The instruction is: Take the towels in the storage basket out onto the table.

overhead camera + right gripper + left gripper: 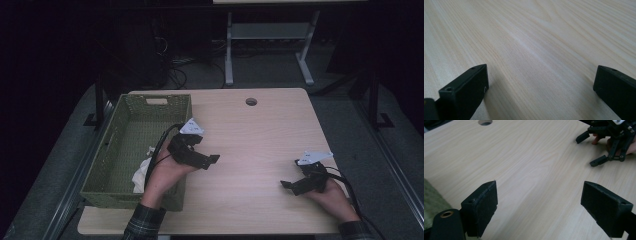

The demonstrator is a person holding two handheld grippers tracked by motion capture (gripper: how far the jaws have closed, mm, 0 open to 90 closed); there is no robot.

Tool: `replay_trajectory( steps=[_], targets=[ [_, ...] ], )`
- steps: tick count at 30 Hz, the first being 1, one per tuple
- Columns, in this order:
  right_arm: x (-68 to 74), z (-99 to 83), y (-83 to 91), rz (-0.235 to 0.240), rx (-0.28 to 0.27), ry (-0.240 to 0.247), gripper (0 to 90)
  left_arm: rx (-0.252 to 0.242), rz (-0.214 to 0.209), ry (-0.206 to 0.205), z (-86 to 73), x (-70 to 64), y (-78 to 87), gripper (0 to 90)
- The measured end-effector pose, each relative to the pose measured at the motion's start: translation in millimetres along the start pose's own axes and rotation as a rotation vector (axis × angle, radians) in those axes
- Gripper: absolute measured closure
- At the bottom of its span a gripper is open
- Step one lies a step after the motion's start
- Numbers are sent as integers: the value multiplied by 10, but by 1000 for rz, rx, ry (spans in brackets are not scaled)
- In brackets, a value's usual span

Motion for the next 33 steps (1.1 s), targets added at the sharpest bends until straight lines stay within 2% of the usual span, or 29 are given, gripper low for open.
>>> replay_trajectory(
  steps=[8,23,29,33],
  targets=[
    [0,0,0,0,0,0,0,-1,22,9,-70,158,90,136],
    [-1,0,0,0,0,1,0,-13,79,66,-196,474,330,136],
    [0,0,0,1,0,1,0,-7,119,95,-321,664,468,139],
    [0,0,0,1,0,1,0,1,134,96,-385,743,509,139]
  ],
)
Point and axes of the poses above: each handheld gripper's, and its own axes: y roughly backward along the jaws, z roughly out of its top, x roughly to its left, the point moved 7 cm from there along -y, roughly forward along the jaws, and after that the axes turned 14 degrees about z, right-handed, at the moved point
